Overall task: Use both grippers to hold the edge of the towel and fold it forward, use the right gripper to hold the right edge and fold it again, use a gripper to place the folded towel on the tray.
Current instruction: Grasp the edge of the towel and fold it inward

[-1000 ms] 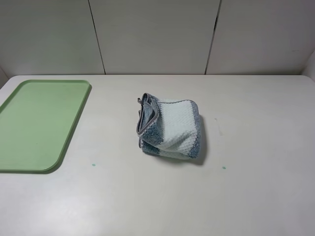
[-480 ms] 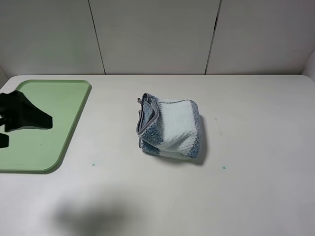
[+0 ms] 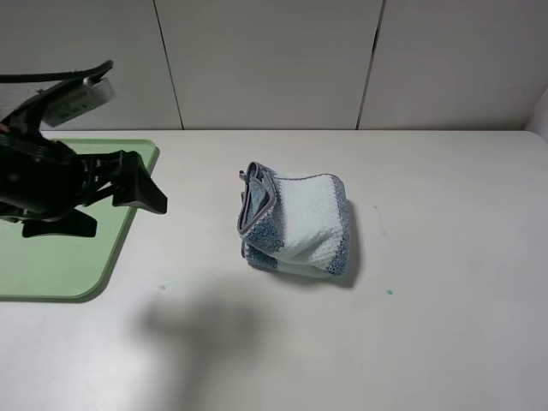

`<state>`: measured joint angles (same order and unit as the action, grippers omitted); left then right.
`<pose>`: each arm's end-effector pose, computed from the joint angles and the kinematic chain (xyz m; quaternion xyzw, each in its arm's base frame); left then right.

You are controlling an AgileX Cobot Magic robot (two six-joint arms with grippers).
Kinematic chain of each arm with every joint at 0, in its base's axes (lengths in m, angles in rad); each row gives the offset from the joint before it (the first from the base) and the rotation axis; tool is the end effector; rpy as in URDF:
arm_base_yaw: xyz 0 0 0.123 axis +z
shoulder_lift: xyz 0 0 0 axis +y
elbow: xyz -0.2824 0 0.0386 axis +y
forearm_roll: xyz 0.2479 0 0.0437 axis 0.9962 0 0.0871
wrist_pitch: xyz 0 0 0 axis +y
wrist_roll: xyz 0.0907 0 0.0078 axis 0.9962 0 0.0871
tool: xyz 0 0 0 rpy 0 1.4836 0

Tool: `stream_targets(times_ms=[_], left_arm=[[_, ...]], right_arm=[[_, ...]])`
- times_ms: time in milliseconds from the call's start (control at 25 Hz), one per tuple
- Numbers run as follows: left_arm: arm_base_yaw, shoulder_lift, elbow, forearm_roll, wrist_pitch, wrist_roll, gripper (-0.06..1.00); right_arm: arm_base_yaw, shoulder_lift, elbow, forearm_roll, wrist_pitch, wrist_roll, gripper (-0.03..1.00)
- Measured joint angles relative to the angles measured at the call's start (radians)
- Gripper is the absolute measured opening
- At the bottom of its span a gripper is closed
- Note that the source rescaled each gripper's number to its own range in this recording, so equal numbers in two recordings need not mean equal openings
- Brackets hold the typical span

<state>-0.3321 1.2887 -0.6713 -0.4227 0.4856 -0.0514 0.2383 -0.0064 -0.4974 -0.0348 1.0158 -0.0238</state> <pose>0.2171 -0.0934 0.2229 -0.0186 0.9523 -0.1934 0.2353 -0.0030 -0.0035 0.2801 -0.1095 0.8330 0.0407 0.5408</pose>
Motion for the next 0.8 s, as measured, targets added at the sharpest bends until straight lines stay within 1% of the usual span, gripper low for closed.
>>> stream_targets(times_ms=[400,800], left_arm=[[-0.128,0.214,-0.137,-0.071,-0.082,0.032,1.00],[-0.223,0.419,-0.300,-0.078,-0.085,0.043,1.00]], right_arm=[[0.000,0.000,0.000,0.000,0.000,0.000,1.00],[0.000,0.000,0.000,0.000,0.000,0.000,1.00]])
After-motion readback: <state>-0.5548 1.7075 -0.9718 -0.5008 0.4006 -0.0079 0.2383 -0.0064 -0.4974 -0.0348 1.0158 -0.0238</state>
